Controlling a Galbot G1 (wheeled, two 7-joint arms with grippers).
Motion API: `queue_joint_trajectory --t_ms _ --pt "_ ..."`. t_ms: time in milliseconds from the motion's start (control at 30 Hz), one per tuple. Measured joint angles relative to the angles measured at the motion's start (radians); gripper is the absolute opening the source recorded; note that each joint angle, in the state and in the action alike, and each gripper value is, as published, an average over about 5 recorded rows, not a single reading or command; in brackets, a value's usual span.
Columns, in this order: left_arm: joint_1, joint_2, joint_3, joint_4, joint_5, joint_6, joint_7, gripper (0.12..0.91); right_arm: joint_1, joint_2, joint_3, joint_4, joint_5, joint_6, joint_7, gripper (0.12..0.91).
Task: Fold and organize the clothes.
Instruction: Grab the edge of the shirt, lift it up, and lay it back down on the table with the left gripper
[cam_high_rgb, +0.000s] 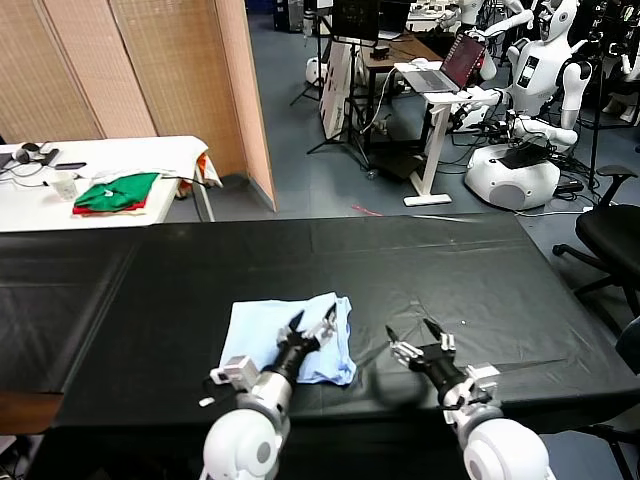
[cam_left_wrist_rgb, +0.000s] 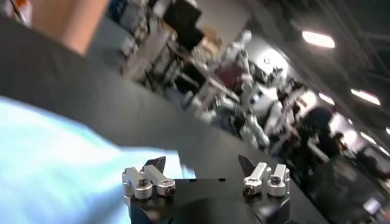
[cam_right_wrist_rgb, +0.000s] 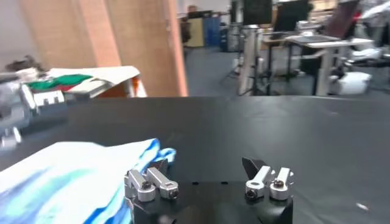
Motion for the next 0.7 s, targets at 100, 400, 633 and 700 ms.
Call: queue_joint_trajectory --t_ms 100,400,633,700 --pt "0.016 0.002 -0.046 -0.017 0.062 -0.024 0.016 0.902 0.038 -0.007 -0.053 -0.02 -0.025 0.0 -0.008 0.907" --pt "0.048 0.136 -0.19 0.027 0.091 -0.071 0.071 0.907 0.038 -0.004 -0.07 -0.01 -0.017 0.001 -0.023 0.907" --pt "0.036 0.166 -0.244 0.092 0.019 -0.068 0.086 0.907 -0.015 0.002 -0.001 0.038 0.016 0.002 -0.016 0.907" --pt "0.036 0.169 -0.252 0.111 0.004 -0.068 0.088 0.907 -0.029 0.002 0.017 0.049 0.021 0.002 -0.014 0.907"
